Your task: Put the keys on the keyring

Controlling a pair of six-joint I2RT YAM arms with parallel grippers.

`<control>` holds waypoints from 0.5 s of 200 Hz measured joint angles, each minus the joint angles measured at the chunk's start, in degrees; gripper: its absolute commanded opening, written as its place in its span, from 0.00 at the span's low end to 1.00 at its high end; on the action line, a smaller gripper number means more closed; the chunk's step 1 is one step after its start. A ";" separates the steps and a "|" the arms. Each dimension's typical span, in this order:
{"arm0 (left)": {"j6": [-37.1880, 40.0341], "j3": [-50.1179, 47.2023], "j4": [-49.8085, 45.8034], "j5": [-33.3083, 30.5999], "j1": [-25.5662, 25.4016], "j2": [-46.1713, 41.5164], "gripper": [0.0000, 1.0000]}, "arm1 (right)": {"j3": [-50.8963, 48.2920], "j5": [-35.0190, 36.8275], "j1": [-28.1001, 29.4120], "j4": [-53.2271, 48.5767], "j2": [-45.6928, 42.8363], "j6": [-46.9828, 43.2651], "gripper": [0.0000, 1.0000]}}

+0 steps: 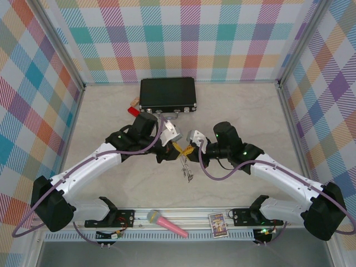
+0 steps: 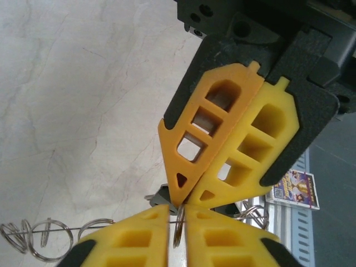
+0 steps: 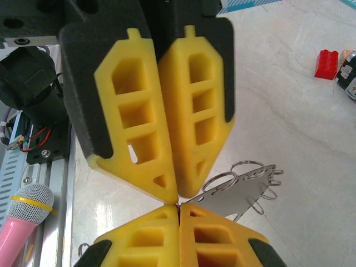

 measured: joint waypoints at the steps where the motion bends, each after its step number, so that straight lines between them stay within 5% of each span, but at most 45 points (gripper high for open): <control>1: -0.04 0.00 -0.02 0.00 0.00 0.00 0.03 | 0.00 0.04 0.00 0.00 0.00 0.00 0.00; 45: 0.31 0.00 0.15 0.17 -0.09 -0.04 0.00 | 0.00 0.37 0.00 0.00 -0.07 0.11 0.00; 58: -0.07 -0.22 0.79 0.04 -0.09 -0.35 0.00 | -0.02 0.63 0.00 0.13 -0.33 0.44 0.28; 100: -2.93 -4.90 6.78 -2.36 -0.11 -3.80 0.00 | -2.01 3.67 0.00 5.29 -5.79 2.60 0.35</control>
